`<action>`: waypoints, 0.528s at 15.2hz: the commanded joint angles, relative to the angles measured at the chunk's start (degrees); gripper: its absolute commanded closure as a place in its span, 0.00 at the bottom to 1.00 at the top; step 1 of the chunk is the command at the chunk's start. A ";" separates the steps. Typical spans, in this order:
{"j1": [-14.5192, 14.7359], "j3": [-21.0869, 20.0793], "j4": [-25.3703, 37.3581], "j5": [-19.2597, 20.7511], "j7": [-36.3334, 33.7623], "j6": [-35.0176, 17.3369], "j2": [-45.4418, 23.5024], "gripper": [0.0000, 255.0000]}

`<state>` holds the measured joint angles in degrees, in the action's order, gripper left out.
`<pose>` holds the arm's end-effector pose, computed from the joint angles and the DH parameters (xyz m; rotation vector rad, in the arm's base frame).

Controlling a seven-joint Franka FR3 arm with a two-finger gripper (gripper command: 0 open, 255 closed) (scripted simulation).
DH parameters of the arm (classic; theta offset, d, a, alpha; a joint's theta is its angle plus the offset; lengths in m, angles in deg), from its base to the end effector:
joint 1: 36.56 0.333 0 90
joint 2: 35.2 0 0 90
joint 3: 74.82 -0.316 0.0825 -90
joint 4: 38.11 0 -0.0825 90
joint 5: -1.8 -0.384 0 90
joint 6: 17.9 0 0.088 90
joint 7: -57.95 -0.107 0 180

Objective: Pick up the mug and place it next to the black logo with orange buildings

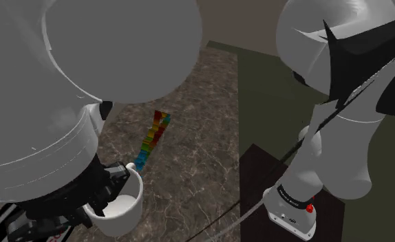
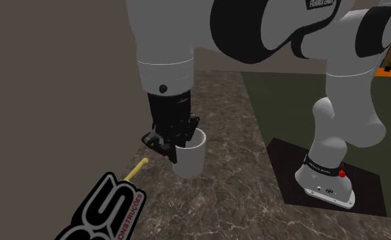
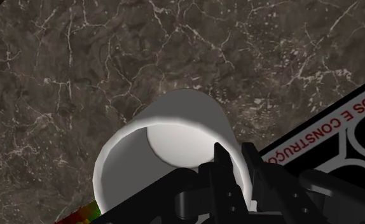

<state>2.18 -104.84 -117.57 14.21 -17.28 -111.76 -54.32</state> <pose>0.2997 0.5732 0.5382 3.0832 -0.1775 0.0559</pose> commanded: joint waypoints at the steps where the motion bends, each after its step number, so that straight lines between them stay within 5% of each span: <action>1: -0.24 0.06 -1.65 -0.02 -0.05 -1.60 0.10 1.00; 8: -0.83 0.24 -7.26 0.06 -0.49 -7.03 0.23 1.00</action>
<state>1.36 -104.64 -124.30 14.16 -17.69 -118.08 -53.92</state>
